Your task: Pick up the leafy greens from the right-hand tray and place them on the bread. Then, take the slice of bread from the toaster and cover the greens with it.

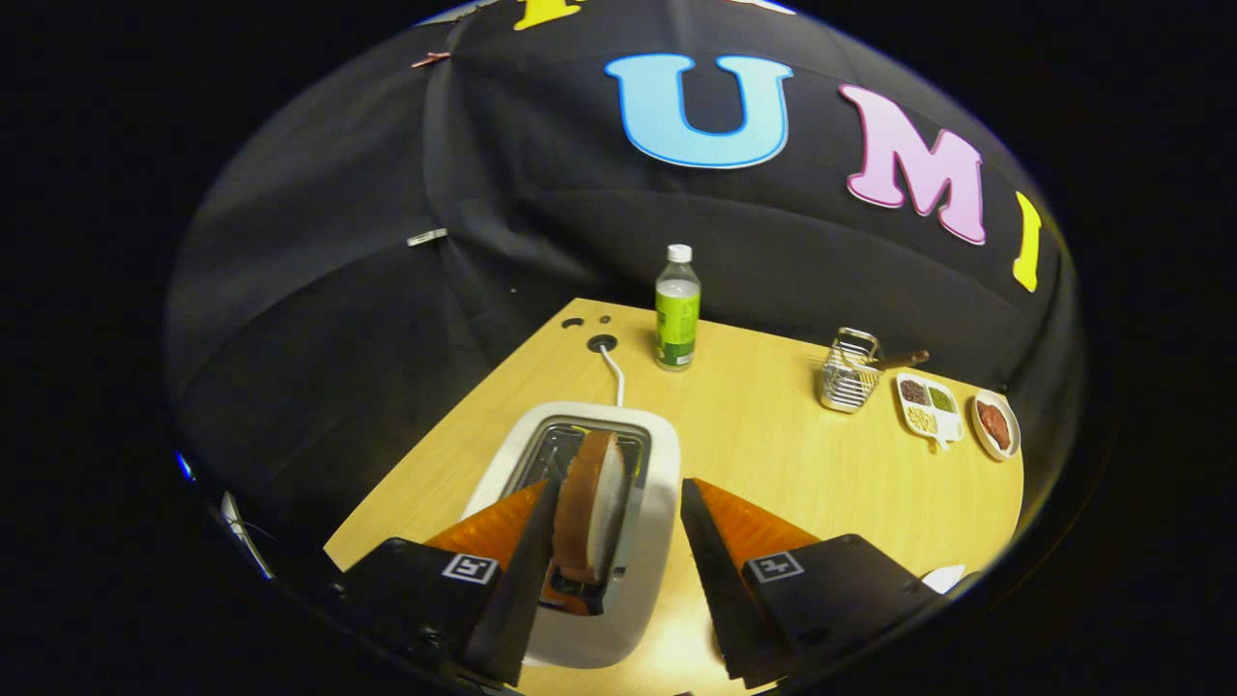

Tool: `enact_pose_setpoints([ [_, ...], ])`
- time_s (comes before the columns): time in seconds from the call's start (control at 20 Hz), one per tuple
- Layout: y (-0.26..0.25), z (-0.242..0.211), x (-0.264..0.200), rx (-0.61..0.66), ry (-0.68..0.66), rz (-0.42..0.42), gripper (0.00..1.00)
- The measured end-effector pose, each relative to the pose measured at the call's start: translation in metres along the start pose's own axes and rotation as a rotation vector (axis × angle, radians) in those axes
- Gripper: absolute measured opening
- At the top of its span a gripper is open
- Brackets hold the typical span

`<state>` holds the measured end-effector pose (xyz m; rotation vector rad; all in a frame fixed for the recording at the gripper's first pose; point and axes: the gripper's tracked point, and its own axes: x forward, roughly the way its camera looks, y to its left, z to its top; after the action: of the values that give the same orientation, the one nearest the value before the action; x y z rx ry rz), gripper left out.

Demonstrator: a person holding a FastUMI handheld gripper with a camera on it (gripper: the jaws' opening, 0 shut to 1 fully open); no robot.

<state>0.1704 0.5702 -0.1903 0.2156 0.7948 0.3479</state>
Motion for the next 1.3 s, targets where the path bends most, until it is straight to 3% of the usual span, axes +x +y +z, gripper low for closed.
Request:
enact_pose_setpoints([
  [0.2,0.011,-0.004,0.004,0.077,0.041,0.034,0.39],
  [0.25,0.014,-0.007,0.003,0.104,0.06,0.046,0.22],
  [0.35,0.013,-0.002,0.0,0.112,0.054,0.042,0.17],
  [0.65,0.015,0.036,-0.037,0.099,-0.066,0.103,0.11],
  [1.0,-0.021,0.103,-0.117,0.255,-0.222,0.197,0.11],
  [1.1,-0.049,0.106,-0.136,0.277,-0.253,0.188,0.11],
  [1.3,-0.127,0.069,-0.153,0.266,-0.247,0.075,0.11],
])
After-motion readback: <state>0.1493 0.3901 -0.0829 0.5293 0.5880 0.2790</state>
